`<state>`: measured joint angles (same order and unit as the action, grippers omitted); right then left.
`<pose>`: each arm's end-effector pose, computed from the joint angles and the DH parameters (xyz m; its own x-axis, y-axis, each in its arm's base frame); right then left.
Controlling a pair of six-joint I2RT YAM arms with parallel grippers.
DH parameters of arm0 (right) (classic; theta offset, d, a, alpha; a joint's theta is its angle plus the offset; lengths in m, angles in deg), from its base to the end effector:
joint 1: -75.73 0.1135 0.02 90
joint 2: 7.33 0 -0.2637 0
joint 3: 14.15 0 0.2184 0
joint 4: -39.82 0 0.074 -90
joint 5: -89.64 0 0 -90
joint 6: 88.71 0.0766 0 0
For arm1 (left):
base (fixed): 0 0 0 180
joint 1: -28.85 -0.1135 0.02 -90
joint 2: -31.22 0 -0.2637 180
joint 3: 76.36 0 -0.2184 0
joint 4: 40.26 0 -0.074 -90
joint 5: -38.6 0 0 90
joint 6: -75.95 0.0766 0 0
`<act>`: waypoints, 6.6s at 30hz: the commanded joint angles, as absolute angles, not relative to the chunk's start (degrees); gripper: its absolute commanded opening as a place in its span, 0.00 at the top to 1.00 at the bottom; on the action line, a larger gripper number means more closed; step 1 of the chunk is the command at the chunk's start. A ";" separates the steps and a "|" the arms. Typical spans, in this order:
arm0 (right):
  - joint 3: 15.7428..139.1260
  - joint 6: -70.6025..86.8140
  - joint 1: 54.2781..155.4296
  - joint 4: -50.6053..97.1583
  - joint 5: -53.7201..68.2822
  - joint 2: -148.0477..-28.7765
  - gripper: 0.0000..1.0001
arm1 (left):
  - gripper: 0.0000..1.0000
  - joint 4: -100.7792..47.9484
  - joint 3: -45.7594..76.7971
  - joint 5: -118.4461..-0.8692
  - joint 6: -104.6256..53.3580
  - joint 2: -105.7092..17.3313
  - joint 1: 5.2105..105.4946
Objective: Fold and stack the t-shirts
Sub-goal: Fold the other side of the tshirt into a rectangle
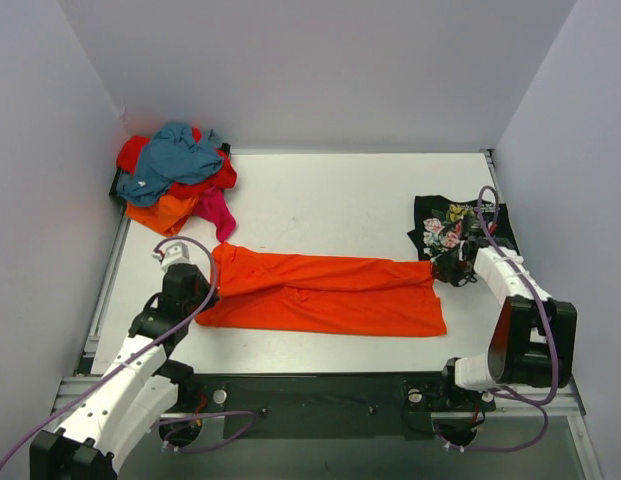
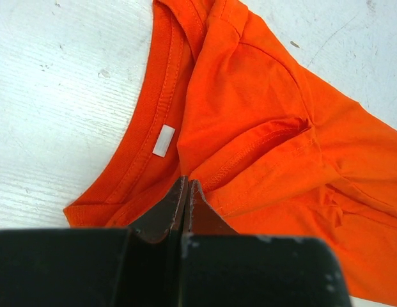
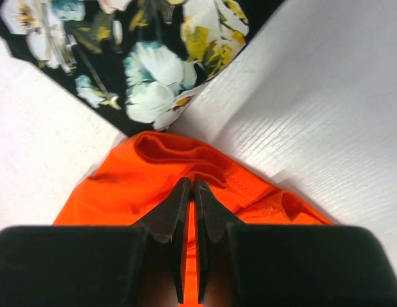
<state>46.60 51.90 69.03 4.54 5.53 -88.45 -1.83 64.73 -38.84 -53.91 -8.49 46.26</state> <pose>0.2679 -0.0236 0.1740 -0.4751 0.8299 -0.2926 0.6709 0.5568 0.4898 0.1488 -0.0292 0.1848 -0.5474 -0.4840 -0.6827 -0.2860 0.8749 -0.3909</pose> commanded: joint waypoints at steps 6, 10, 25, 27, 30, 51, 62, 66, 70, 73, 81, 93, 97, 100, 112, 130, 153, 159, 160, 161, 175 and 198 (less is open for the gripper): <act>56.90 48.93 70.72 2.07 7.45 -86.69 1.00 | 1.00 -13.75 52.03 -37.43 -54.04 -21.93 45.82; 62.61 48.93 71.07 2.42 9.65 -91.95 1.00 | 1.00 -18.33 43.86 -36.72 -52.73 -31.59 45.20; 83.71 48.14 69.75 3.22 15.37 -111.82 1.00 | 1.00 -23.25 21.16 -40.84 -50.18 -60.09 38.52; 85.47 48.05 69.40 3.22 15.90 -113.40 1.00 | 1.00 -23.43 19.58 -41.20 -50.09 -62.46 38.52; 87.84 47.96 69.05 3.04 16.60 -114.99 1.00 | 1.00 -23.08 17.12 -41.29 -49.30 -64.84 38.61; 83.01 48.75 67.03 2.87 17.92 -112.71 1.00 | 1.00 -29.58 3.84 -55.96 -40.69 -79.97 38.96; 77.92 47.96 66.94 2.95 18.36 -108.76 1.00 | 1.00 -35.30 11.83 -57.21 -32.52 -69.44 42.82; 74.32 47.17 66.76 3.30 18.10 -106.39 1.00 | 1.00 -35.38 18.77 -51.94 -31.46 -62.68 45.55; 71.16 46.47 66.24 3.57 18.10 -104.19 1.00 | 1.00 -38.11 29.22 -45.87 -31.81 -53.45 46.17; 68.95 46.12 65.97 3.57 18.01 -102.61 1.00 | 1.00 -38.03 34.93 -42.36 -31.90 -48.34 46.69; 61.84 45.41 64.74 3.83 17.40 -96.02 1.00 | 1.00 -38.02 47.34 -34.44 -33.21 -33.22 48.71; 51.38 44.53 64.56 4.62 15.38 -90.39 1.00 | 1.00 -33.02 59.47 -30.57 -36.81 -18.90 54.16; 49.00 44.44 64.22 4.54 13.62 -89.42 1.00 | 1.00 -28.19 61.93 -28.64 -38.22 -13.53 54.43; 48.56 44.18 63.34 4.36 13.00 -89.77 1.00 | 1.00 -26.60 63.60 -28.11 -39.10 -10.54 54.43; 47.77 42.86 62.02 4.27 12.65 -90.39 1.00 | 1.00 -25.37 70.02 -30.83 -42.79 -9.30 54.69; 53.11 39.88 84.92 2.69 -4.75 -83.17 0.48 | 0.50 -5.33 65.72 -36.55 -54.13 1.92 55.13; 95.03 38.12 118.00 15.61 19.50 -126.23 0.58 | 0.44 -27.47 46.12 -46.47 -55.71 -48.05 36.06; 99.36 37.24 119.32 15.87 21.79 -131.87 0.61 | 0.44 -28.71 42.08 -47.53 -55.19 -54.90 35.27; 99.53 37.15 119.58 15.79 22.31 -132.13 0.61 | 0.44 -28.71 41.64 -47.70 -55.19 -55.61 35.18; 99.45 36.89 119.50 15.79 22.58 -132.57 0.61 | 0.45 -28.62 41.02 -47.88 -55.45 -57.18 35.01; 92.96 30.47 119.50 17.63 28.03 -129.59 0.59 | 0.69 -30.72 40.14 -50.25 -55.19 -62.65 32.72; 98.04 30.21 120.55 18.16 27.15 -132.84 0.58 | 1.00 -33.72 43.30 -51.40 -55.19 -62.12 29.82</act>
<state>94.70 31.18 119.23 18.90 27.10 -131.66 -30.84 43.20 -51.10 -55.42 -62.69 30.55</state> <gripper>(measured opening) 0.423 0.022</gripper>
